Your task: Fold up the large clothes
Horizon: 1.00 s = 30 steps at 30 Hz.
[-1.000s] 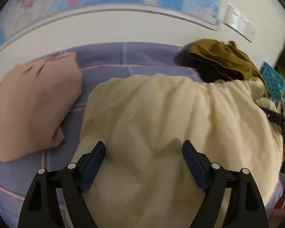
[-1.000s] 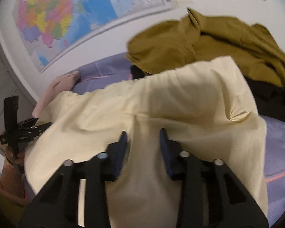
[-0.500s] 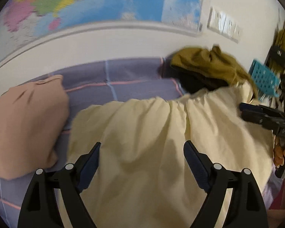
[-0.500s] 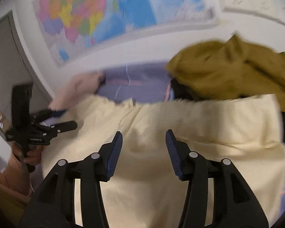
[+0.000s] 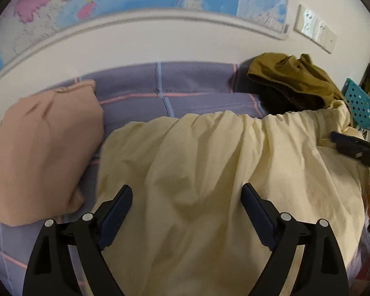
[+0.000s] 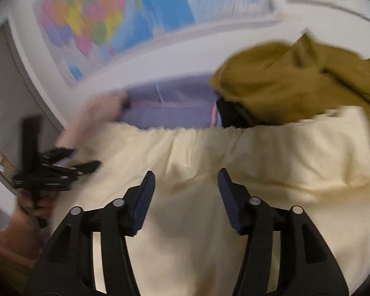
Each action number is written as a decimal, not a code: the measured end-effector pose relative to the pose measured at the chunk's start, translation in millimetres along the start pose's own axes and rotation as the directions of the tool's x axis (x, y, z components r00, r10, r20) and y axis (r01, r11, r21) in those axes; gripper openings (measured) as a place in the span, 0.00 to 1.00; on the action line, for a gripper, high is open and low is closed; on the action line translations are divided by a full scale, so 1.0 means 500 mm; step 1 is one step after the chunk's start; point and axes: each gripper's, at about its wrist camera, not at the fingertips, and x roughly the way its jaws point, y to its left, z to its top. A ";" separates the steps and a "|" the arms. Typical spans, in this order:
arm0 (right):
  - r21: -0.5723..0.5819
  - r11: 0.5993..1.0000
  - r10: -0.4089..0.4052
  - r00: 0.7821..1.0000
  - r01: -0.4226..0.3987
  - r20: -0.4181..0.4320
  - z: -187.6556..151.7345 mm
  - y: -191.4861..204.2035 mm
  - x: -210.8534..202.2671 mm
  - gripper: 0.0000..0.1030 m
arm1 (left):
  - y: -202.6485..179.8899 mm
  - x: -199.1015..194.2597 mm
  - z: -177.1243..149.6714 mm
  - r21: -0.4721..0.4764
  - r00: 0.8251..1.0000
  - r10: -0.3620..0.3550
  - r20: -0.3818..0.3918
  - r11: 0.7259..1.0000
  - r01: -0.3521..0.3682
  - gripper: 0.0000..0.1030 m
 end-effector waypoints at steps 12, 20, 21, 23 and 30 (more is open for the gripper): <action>0.305 0.949 -0.089 0.995 0.074 0.036 -0.136 -0.196 -0.139 0.31 | 0.069 0.001 -0.055 -0.080 1.000 -0.017 -0.024 0.997 0.015 0.88; 0.288 0.957 -0.054 0.992 0.019 0.114 -0.142 -0.140 -0.222 0.57 | 0.119 -0.135 -0.110 -0.161 0.997 -0.009 0.076 0.987 0.021 0.87; 0.296 0.955 -0.040 0.991 0.000 0.129 -0.150 -0.136 -0.237 0.60 | 0.125 -0.147 -0.121 -0.172 0.997 -0.007 0.076 0.985 0.020 0.87; 0.325 0.944 0.002 0.989 -0.050 0.147 -0.169 -0.135 -0.267 0.60 | 0.139 -0.167 -0.147 -0.197 0.998 0.010 0.062 0.980 0.002 0.87; 0.400 0.908 0.083 0.988 -0.129 0.131 -0.244 -0.124 -0.304 0.68 | 0.167 -0.179 -0.248 -0.310 0.988 -0.150 -0.035 0.942 0.132 0.87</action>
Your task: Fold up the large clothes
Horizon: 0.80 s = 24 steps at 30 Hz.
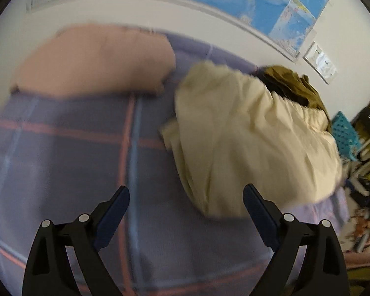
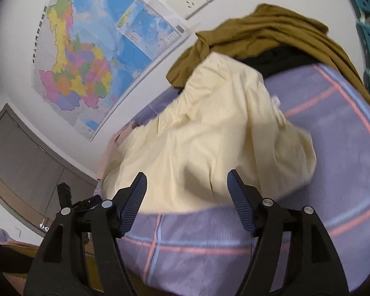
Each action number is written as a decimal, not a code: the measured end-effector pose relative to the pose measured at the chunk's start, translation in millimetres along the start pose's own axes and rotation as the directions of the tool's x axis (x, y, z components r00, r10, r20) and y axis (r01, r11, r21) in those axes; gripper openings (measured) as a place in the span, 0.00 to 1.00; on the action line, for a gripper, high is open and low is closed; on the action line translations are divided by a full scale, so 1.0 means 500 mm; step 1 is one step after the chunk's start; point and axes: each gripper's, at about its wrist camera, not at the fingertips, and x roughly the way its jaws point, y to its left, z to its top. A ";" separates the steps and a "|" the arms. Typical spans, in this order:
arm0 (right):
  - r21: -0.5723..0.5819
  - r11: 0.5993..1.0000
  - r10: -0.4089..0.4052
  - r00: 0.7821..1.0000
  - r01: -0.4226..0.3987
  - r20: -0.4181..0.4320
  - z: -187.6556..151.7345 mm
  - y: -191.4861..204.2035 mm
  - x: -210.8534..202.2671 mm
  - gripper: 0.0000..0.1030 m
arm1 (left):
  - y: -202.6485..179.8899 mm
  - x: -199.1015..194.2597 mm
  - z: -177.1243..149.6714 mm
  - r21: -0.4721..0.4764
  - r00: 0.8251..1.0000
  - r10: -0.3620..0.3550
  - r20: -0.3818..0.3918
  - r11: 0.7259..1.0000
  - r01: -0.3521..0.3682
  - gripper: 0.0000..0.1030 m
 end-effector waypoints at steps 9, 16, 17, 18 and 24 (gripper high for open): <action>0.075 0.997 0.030 0.999 -0.026 -0.044 -0.056 -0.018 0.005 0.70 | -0.054 0.044 -0.031 -0.019 0.978 -0.198 -0.063 0.980 0.197 0.88; -0.067 0.996 0.062 0.996 -0.066 -0.066 -0.060 0.059 0.024 0.69 | -0.051 0.036 -0.006 0.048 0.999 -0.036 0.009 0.998 0.036 0.87; -0.091 0.994 0.062 0.996 -0.067 -0.064 -0.060 0.073 0.027 0.69 | -0.034 0.025 -0.003 0.036 0.999 -0.021 0.024 0.999 0.020 0.87; -0.127 0.989 0.068 0.995 -0.076 -0.068 -0.060 0.094 0.033 0.69 | -0.017 0.013 -0.001 0.029 0.999 -0.009 0.042 1.000 0.008 0.80; -0.442 0.892 0.033 0.989 -0.094 -0.144 -0.077 0.258 0.138 0.69 | 0.017 -0.001 0.016 0.083 0.998 -0.019 0.067 0.996 0.013 0.41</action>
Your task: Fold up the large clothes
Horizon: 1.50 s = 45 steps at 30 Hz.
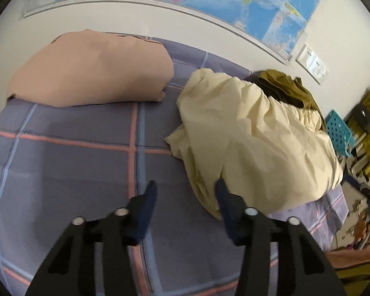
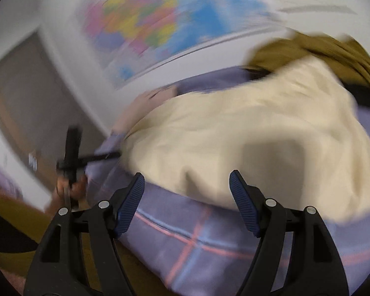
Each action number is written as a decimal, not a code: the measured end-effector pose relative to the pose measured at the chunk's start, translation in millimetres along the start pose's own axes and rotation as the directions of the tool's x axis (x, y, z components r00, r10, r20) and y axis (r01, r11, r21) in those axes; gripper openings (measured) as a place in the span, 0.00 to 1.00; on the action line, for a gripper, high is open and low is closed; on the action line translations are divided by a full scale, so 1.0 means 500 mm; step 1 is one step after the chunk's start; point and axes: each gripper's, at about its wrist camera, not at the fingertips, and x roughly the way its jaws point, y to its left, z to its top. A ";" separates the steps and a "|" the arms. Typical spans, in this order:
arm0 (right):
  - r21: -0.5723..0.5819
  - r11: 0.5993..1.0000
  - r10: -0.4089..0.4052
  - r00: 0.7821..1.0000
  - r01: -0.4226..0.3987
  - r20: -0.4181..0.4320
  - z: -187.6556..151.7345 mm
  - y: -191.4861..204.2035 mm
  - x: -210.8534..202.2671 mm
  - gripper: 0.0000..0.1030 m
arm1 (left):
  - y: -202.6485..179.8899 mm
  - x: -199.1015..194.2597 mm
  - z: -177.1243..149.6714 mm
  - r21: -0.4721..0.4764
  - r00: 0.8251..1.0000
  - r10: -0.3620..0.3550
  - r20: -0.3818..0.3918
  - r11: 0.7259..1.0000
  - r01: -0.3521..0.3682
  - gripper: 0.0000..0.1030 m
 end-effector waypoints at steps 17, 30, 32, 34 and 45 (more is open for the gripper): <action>-0.424 0.904 -0.043 0.979 -0.046 -0.200 0.042 0.184 0.277 0.05 | -0.016 -0.003 0.046 0.132 0.998 0.052 0.032 0.990 -0.056 0.02; -0.036 0.989 0.137 0.987 -0.141 -0.083 0.002 0.042 0.074 0.55 | -0.013 -0.032 -0.042 0.116 0.990 -0.136 -0.024 0.984 0.138 0.56; 0.099 0.986 0.137 0.989 -0.132 -0.048 -0.025 -0.019 0.022 0.60 | -0.030 -0.031 -0.053 0.118 0.982 -0.187 -0.039 0.975 0.191 0.59; 0.213 0.971 0.118 0.993 -0.109 -0.028 -0.052 -0.070 -0.013 0.60 | -0.046 -0.017 -0.054 0.097 0.967 -0.249 -0.057 0.963 0.253 0.66; 0.561 0.828 -0.055 0.996 0.009 0.065 -0.125 -0.247 -0.081 0.76 | -0.080 0.098 -0.022 -0.116 0.898 -0.433 -0.084 0.899 0.422 0.78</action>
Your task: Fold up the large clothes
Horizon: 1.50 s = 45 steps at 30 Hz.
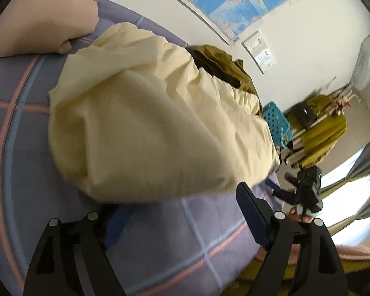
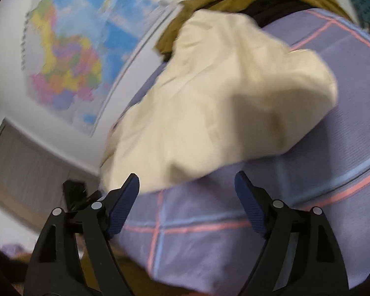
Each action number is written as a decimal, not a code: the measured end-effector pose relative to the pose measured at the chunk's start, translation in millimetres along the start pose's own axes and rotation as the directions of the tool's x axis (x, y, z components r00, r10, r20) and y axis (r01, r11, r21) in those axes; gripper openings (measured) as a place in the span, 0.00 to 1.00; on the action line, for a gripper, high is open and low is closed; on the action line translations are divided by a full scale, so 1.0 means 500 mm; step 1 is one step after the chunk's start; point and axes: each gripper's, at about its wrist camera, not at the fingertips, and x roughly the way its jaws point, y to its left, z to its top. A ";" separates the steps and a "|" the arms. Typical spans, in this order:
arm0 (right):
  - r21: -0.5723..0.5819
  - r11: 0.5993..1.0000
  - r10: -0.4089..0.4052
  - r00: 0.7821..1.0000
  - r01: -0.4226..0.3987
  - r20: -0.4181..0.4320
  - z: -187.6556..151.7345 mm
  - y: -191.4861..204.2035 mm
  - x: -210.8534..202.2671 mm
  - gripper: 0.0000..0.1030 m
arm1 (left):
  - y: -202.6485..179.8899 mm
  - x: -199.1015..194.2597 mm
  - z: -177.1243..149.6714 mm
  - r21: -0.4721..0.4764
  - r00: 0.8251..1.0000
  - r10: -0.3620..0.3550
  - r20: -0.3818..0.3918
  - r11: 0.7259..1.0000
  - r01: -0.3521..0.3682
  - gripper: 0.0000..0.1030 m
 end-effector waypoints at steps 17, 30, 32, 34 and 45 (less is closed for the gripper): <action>0.059 0.994 -0.096 0.986 0.088 0.139 0.058 0.062 0.069 0.95 | -0.050 0.063 0.069 -0.050 0.973 0.174 0.149 0.984 -0.168 0.86; 0.141 0.986 -0.100 0.991 0.087 0.088 0.097 0.064 0.134 0.96 | -0.049 0.078 0.095 -0.109 0.974 0.195 0.113 0.977 -0.183 0.88; 0.163 0.984 -0.095 0.988 0.074 0.125 0.112 0.059 0.149 0.96 | -0.048 0.081 0.095 -0.109 0.974 0.202 0.102 0.976 -0.191 0.88; 0.133 0.988 -0.104 0.985 0.085 0.141 0.114 0.067 0.164 0.91 | -0.049 0.085 0.095 -0.113 0.973 0.214 0.088 0.972 -0.204 0.89; 0.110 0.994 -0.032 0.990 0.017 0.135 0.116 0.046 0.167 0.76 | -0.058 0.125 0.123 -0.112 0.931 0.350 0.101 0.934 -0.339 0.93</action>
